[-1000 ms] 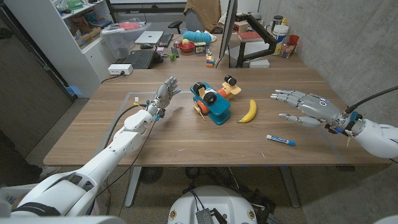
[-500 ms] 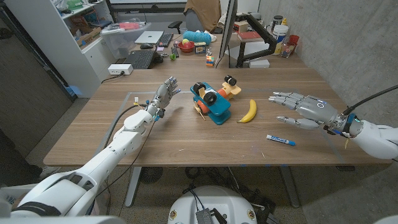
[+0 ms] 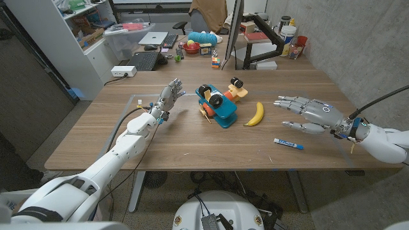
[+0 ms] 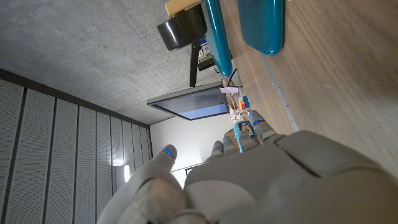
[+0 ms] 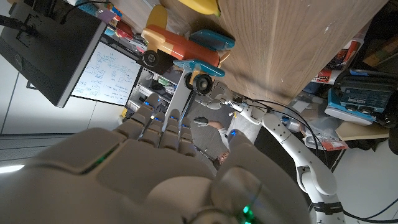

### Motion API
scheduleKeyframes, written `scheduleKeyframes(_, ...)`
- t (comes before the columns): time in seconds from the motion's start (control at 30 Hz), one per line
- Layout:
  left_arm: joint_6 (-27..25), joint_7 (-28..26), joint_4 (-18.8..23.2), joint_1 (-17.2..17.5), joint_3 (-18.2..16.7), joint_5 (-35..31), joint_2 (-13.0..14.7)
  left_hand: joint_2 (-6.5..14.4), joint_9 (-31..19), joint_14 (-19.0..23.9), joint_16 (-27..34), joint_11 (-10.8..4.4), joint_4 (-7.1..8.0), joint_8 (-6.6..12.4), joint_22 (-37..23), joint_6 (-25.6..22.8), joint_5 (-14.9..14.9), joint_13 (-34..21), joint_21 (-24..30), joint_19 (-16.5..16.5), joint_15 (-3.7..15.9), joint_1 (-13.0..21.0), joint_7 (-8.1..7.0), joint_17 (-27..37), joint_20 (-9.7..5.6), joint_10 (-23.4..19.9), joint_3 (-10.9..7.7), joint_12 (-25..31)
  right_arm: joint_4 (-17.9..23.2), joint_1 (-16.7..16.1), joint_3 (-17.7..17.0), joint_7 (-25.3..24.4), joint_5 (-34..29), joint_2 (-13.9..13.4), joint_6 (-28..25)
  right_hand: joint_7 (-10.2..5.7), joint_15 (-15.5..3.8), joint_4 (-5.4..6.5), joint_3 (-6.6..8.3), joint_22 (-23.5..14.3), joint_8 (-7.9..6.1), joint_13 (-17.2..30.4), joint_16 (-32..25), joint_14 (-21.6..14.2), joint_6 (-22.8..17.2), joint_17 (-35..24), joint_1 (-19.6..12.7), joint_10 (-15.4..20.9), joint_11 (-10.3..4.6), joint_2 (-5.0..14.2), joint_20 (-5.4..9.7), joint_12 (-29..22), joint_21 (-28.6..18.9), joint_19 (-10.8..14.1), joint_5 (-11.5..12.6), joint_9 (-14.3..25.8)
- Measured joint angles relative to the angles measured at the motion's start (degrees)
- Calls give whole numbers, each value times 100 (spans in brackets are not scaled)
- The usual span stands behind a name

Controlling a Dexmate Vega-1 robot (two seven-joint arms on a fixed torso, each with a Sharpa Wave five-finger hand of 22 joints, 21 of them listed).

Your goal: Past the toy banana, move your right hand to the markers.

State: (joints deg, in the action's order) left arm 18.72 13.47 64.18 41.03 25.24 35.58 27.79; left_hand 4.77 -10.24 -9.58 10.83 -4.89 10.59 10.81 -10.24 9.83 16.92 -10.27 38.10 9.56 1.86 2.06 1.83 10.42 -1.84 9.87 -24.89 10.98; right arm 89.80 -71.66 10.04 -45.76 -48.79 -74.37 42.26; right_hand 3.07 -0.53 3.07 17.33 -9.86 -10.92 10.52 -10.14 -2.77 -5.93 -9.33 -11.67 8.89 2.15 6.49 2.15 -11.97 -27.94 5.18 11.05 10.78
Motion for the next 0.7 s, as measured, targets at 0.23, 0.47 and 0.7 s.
scheduleKeyframes(0.23, 4, 14, -17, -12, 0, 2, -5, 0, 0, 0, 0, 0, 0, 0, 0, 0, 0, 0, 0, 0, 0, 0, 0, 0, 0, 0, 0, 0, 17, 121, 216, -19, -13, -71, -121, 0, 0, -24, -24, -16, 0, 0, 0, 0, 0, 0, -21, 0, 0, -21, 0, 0, 0, 0, 0, 0)
scheduleKeyframes(0.47, 4, 14, -20, -16, -2, 2, -6, 0, 0, 0, 0, 0, 16, 0, 0, 0, 0, 0, 0, 0, 0, 0, 0, 0, 0, 0, -16, 0, 17, 240, 403, -48, -26, -114, -208, 0, 0, -57, -9, -16, 0, 0, 0, 0, 0, -15, -60, -22, -22, -61, 0, 0, 45, -1, 0, 0)
scheduleKeyframes(0.7, 12, 17, -25, -19, -2, 2, -11, 0, 0, 0, 0, 0, 16, 0, 0, 0, 0, 0, 0, 0, 0, 0, 0, 0, 0, 0, -16, 0, 18, 347, 580, -76, -48, -170, -294, 0, 0, -71, -24, -15, 0, 0, 0, 0, 0, -15, -60, -31, -31, -61, 0, 0, 45, -1, 0, 0)
